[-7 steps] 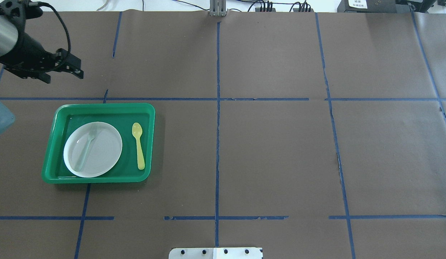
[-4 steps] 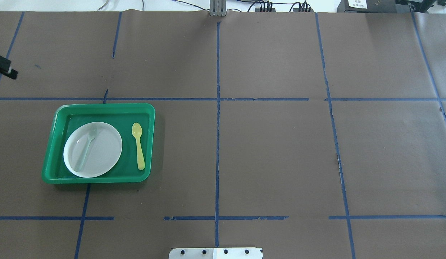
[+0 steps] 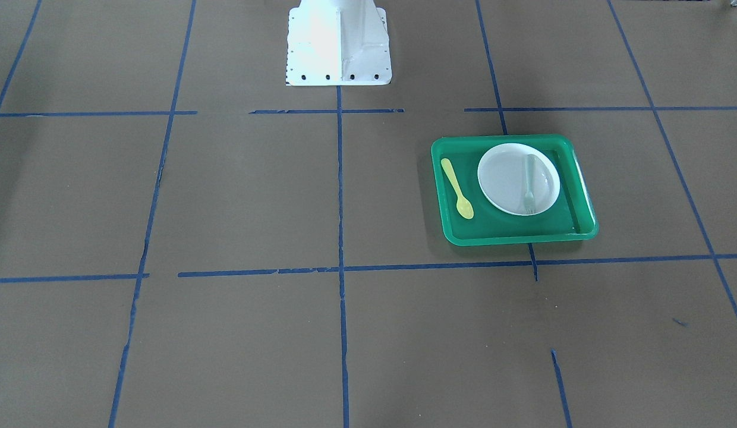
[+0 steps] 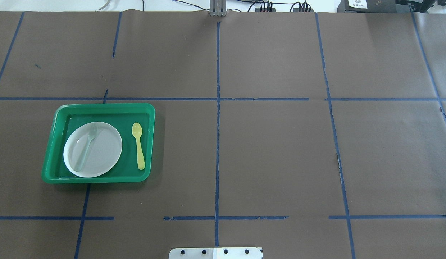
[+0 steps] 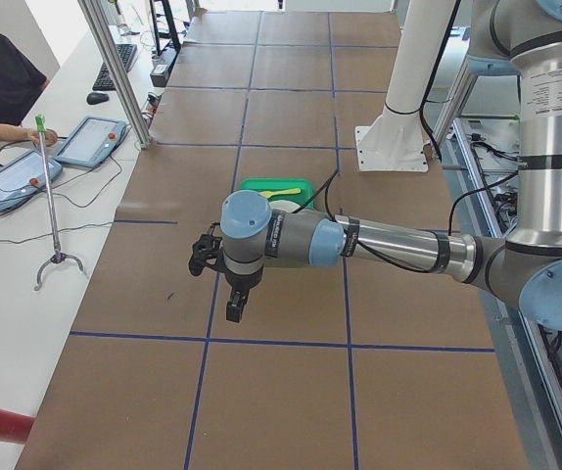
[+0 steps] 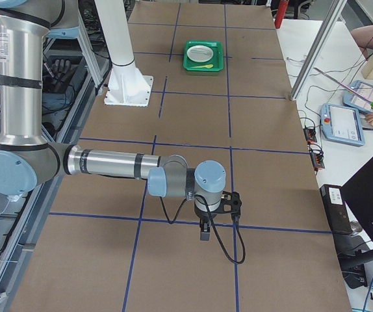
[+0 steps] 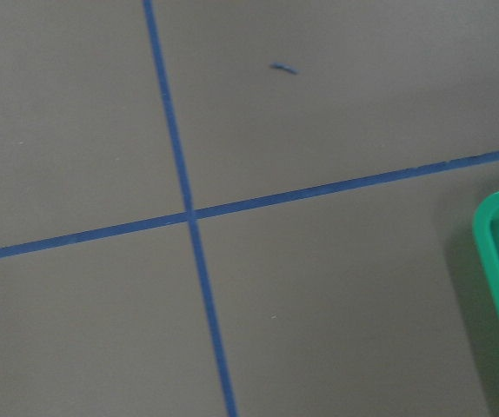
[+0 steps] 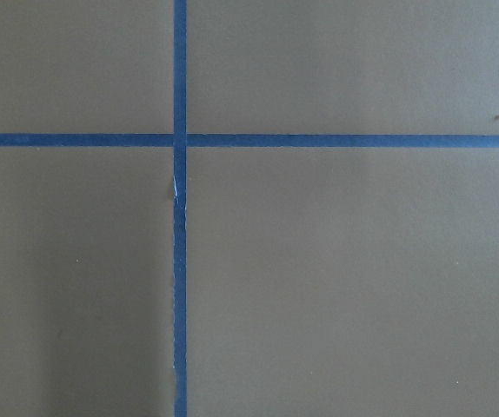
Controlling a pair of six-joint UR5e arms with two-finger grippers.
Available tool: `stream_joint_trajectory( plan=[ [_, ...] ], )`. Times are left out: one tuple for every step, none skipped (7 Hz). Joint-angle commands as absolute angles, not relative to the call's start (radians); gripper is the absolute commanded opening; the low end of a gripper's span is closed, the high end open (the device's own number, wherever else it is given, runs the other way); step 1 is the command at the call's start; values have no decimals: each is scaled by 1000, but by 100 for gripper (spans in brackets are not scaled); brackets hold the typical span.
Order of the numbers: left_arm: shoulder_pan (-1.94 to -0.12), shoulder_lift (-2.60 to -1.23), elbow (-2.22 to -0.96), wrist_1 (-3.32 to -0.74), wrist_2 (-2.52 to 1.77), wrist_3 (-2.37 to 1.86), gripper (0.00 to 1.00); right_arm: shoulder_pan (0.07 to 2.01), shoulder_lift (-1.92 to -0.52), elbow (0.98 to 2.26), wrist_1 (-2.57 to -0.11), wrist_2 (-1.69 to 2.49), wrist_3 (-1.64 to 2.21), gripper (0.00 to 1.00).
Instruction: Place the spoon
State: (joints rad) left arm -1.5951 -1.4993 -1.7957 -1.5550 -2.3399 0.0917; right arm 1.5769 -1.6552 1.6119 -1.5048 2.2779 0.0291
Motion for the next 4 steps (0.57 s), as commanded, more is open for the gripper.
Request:
stream_joint_trajectory(
  plan=[
    [-1617,-1526,-1781,-1488,-2341,112,99,1577,-1655,1612,-1505,2276,29,100],
    [-1617,-1520,-1790,-1489,-2339,113,100,1577,-1655,1611,-1505,2278,29,100],
    [-1617,-1517,-1793,-1489,-2341,112,100,1577,-1655,1612,-1505,2278,29,100],
    [-1617,-1511,-1784,-1497,-2339,120,100,1577,-1655,1611,-1505,2278,29,100]
  ],
)
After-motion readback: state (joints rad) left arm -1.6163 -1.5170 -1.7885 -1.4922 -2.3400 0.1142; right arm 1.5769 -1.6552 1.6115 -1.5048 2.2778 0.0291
